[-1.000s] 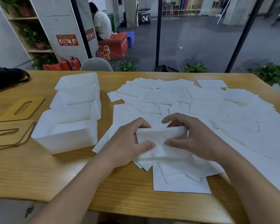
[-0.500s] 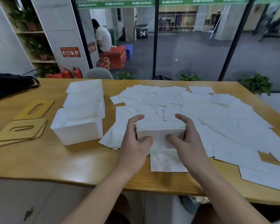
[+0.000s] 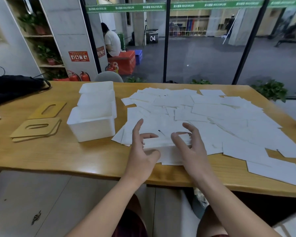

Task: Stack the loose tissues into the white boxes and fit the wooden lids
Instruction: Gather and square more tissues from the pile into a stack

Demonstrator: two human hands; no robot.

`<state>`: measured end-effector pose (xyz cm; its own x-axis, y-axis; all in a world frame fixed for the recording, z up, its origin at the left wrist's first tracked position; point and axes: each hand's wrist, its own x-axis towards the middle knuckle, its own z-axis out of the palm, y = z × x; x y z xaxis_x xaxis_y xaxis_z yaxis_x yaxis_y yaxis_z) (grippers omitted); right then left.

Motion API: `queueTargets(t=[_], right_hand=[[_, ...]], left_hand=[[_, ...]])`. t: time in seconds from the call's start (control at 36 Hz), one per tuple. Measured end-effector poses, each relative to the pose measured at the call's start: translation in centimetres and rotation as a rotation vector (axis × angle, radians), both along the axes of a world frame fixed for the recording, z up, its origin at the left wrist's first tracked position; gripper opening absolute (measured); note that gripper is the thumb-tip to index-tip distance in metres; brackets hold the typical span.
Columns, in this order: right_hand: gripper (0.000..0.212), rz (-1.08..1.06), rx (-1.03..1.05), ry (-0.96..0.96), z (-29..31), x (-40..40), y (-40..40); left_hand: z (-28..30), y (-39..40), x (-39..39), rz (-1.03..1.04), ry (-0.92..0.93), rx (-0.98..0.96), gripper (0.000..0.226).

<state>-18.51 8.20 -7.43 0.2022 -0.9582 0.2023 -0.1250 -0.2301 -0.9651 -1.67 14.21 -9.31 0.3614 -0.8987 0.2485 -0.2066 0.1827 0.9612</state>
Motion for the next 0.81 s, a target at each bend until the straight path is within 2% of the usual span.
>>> queueTargets(t=[0.22,0.42,0.56,0.81], right_hand=[[0.039,-0.149,-0.023,-0.023,-0.8,1.3,-0.2],[0.026,-0.156,-0.029,-0.073,-1.1,1.4,-0.6],[0.022,-0.150,-0.045,-0.062,-1.0,1.6,-0.7],[0.019,-0.130,-0.010,-0.138,-0.9,1.6,-0.8]], left_hand=[[0.5,-0.1,-0.6,-0.007,-0.002,-0.039,0.112],[-0.1,-0.3,0.0,0.012,-0.002,-0.023,0.114],[-0.4,-0.4,0.4,0.056,-0.041,-0.006,0.110],[0.2,0.0,0.3,0.040,-0.003,-0.021,0.106]])
